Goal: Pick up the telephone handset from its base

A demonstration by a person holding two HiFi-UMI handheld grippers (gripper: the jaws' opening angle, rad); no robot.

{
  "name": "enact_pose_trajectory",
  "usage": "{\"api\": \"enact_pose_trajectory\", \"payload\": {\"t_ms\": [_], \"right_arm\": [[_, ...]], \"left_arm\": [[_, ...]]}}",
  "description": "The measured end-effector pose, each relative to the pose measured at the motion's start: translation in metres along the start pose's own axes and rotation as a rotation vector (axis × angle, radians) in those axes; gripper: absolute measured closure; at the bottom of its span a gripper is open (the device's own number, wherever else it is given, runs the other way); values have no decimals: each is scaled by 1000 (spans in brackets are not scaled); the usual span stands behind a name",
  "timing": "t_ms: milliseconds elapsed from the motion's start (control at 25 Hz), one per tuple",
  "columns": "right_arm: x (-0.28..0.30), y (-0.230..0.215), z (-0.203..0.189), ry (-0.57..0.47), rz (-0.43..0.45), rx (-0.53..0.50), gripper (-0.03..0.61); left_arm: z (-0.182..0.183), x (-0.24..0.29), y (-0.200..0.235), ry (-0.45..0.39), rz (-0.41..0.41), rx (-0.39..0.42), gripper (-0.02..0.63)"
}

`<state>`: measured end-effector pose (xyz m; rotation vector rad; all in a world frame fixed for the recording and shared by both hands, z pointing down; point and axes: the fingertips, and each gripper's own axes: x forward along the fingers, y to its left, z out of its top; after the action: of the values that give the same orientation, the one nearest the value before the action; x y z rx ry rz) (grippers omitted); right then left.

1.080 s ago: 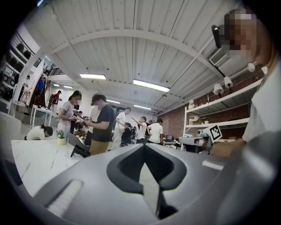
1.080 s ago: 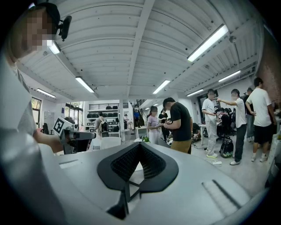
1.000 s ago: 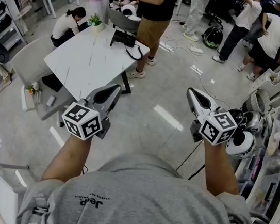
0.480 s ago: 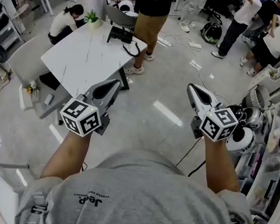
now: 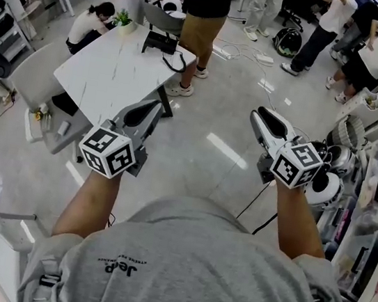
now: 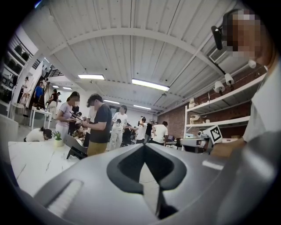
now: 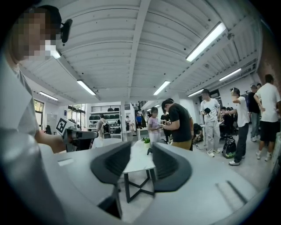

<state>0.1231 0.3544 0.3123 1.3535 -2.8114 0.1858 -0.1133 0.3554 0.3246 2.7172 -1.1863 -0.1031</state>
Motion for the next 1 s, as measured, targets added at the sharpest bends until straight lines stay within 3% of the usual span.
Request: {"api": "enact_pose_trajectory", "payload": {"t_ms": [40, 80, 120, 600, 800, 1000], "right_arm": [[-1, -1, 1, -1, 21, 8, 379], [-3, -4, 1, 1, 38, 13, 301], [-5, -7, 0, 5, 46, 14, 280], [-11, -60, -1, 2, 61, -1, 273], [23, -76, -7, 20, 50, 2, 272], [83, -107, -17, 44, 5, -5, 272]], "left_arm": [[0, 2, -3, -1, 6, 0, 553], [-1, 4, -7, -2, 12, 0, 554], [-1, 7, -11, -3, 17, 0, 554], [-6, 45, -24, -7, 63, 0, 554], [-7, 69, 12, -9, 57, -14, 554], [-14, 120, 75, -7, -2, -29, 554]]}}
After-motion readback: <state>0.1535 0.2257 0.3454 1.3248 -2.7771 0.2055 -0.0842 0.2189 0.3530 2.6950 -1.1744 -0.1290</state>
